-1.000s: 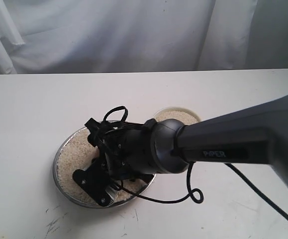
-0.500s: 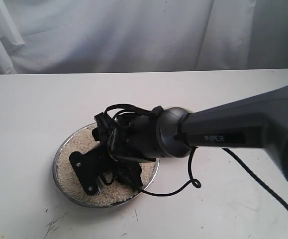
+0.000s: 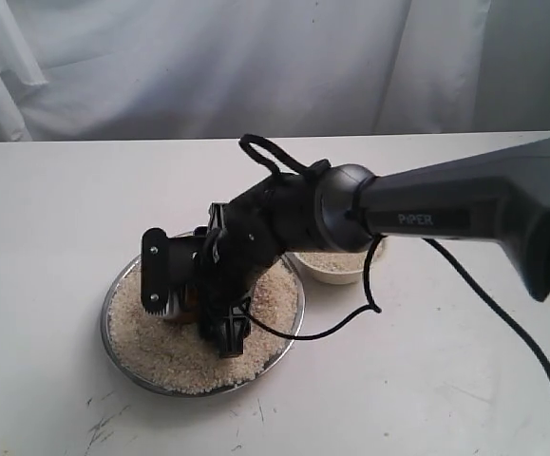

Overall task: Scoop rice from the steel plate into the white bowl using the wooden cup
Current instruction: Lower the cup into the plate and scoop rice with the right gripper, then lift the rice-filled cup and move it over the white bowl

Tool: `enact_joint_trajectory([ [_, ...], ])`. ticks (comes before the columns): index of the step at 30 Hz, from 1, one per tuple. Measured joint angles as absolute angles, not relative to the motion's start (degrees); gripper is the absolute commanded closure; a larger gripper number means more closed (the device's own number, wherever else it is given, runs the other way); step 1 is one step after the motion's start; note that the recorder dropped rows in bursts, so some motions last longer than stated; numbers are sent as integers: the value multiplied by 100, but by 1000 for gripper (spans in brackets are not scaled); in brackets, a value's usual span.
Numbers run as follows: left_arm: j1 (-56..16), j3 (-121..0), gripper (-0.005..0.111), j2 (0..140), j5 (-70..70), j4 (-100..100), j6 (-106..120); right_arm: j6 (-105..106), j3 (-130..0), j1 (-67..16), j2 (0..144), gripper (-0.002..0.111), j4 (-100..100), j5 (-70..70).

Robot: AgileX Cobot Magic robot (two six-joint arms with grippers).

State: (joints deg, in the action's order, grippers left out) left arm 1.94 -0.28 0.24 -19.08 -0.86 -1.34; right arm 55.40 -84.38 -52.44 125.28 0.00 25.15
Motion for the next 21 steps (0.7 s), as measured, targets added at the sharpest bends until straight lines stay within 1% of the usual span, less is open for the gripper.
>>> enact_joint_trajectory([
  [5,194,-28,107,24,-1908,-86,-134,6226,-8576,-4853,12445,108,-1457,2661],
  [10,194,-28,107,24,-1908,-86,-134,6385,-8576,-4801,11952,108,-1799,2835],
  [16,194,-28,107,24,-1908,-86,-134,6381,-8576,-4665,11356,108,-1747,2985],
  [21,194,-28,107,24,-1908,-86,-134,5771,-8576,-4391,11037,108,-529,3261],
])
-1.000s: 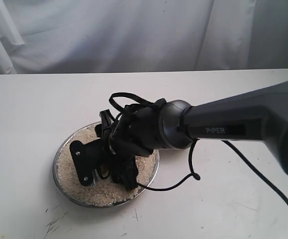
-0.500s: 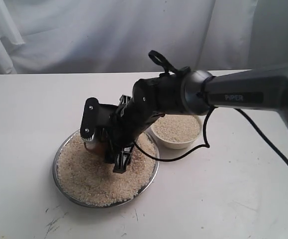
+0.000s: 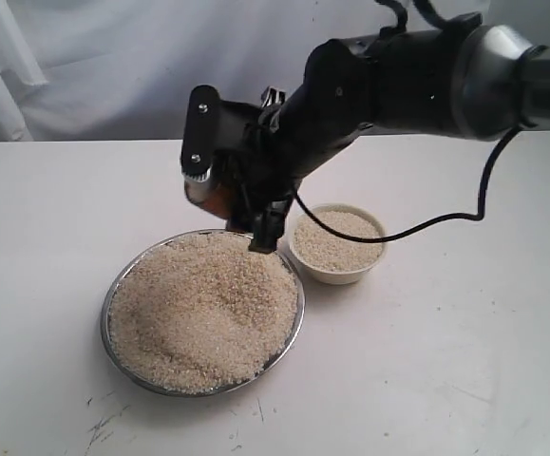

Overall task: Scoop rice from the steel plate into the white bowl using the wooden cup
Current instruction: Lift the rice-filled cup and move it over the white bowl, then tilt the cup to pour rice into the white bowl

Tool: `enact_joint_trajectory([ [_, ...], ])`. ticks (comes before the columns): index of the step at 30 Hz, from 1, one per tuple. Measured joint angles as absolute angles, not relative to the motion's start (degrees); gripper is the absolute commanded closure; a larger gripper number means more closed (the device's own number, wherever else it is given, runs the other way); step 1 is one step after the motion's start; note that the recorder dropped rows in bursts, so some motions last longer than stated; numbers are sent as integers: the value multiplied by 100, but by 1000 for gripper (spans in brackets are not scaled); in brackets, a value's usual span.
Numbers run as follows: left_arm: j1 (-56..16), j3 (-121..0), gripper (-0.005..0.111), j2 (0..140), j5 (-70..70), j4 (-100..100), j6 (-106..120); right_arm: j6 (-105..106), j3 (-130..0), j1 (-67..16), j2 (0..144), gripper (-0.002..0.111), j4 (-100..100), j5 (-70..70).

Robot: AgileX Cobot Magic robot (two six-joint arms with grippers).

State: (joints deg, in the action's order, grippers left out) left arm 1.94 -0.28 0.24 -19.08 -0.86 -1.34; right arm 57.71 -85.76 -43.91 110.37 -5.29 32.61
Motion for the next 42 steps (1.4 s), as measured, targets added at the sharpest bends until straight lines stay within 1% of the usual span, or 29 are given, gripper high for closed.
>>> enact_joint_trajectory([
  [3,194,-28,107,24,-1908,-86,-134,5404,-8576,-4238,10953,108,91,3459],
  [10,194,-28,107,24,-1908,-86,-134,5309,-8576,-3729,10926,108,426,3562],
  [14,194,-28,107,24,-1908,-86,-134,5309,-8576,-3531,10926,108,1034,3673],
  [19,194,-28,107,24,-1908,-86,-134,5309,-8576,-3518,10926,108,1883,4087],
  [30,194,-28,107,24,-1908,-86,-134,5390,-8576,-3540,11121,108,2574,4330],
  [42,194,-28,107,24,-1908,-86,-134,5250,-8576,-3961,11677,108,3939,4434],
])
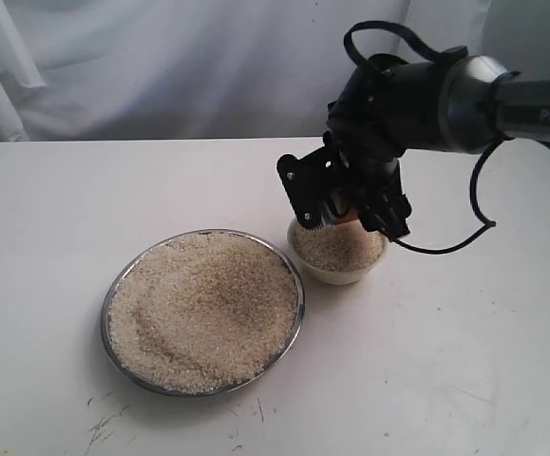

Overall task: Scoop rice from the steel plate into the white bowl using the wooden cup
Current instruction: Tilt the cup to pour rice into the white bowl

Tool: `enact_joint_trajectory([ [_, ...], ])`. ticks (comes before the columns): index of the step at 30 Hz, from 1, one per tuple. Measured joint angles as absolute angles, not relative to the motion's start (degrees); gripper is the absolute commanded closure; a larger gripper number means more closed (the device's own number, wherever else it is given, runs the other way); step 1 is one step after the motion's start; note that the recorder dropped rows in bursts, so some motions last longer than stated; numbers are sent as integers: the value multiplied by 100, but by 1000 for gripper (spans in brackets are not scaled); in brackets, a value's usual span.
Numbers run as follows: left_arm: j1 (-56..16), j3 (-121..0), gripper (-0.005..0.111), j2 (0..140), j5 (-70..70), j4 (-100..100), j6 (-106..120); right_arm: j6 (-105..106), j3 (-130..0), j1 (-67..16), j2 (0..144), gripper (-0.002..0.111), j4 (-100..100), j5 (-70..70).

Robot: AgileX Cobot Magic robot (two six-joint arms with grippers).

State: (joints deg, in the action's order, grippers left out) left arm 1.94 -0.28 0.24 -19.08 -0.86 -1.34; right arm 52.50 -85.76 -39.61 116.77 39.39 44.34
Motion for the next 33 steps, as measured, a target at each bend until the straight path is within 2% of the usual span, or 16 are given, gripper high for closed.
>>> enact_joint_trajectory([
  [33,194,-28,107,24,-1908,-86,-134,5430,-8576,-4231,11806,108,5373,4761],
])
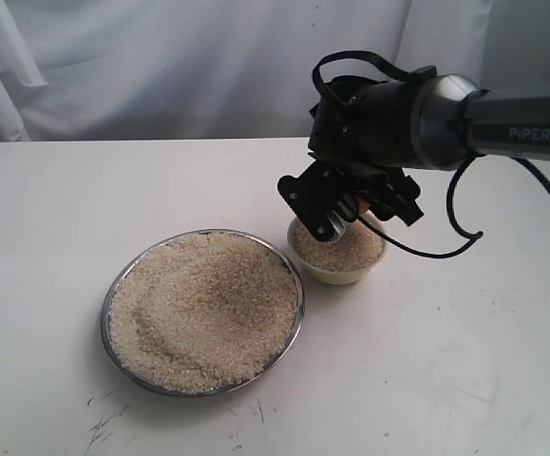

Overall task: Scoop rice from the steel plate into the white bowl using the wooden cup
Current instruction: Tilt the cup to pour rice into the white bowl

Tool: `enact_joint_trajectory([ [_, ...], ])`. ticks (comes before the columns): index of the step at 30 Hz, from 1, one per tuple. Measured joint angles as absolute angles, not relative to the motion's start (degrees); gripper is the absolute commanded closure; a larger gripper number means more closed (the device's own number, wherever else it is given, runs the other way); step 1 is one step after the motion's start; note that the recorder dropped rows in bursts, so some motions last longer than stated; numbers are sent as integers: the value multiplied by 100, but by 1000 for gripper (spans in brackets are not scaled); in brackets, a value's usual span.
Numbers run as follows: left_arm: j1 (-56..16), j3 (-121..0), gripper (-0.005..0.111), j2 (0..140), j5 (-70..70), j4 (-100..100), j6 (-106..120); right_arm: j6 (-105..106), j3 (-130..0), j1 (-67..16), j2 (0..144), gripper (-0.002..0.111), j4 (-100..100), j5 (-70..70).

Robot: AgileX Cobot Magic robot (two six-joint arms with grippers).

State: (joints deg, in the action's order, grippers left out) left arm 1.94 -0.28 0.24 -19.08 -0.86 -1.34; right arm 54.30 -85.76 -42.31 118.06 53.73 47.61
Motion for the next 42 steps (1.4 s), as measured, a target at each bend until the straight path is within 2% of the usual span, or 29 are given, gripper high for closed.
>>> enact_joint_trajectory([
  [42,194,-28,107,24,-1908,-86,-134,5848,-8576,-4462,11818,108,6341,5090],
])
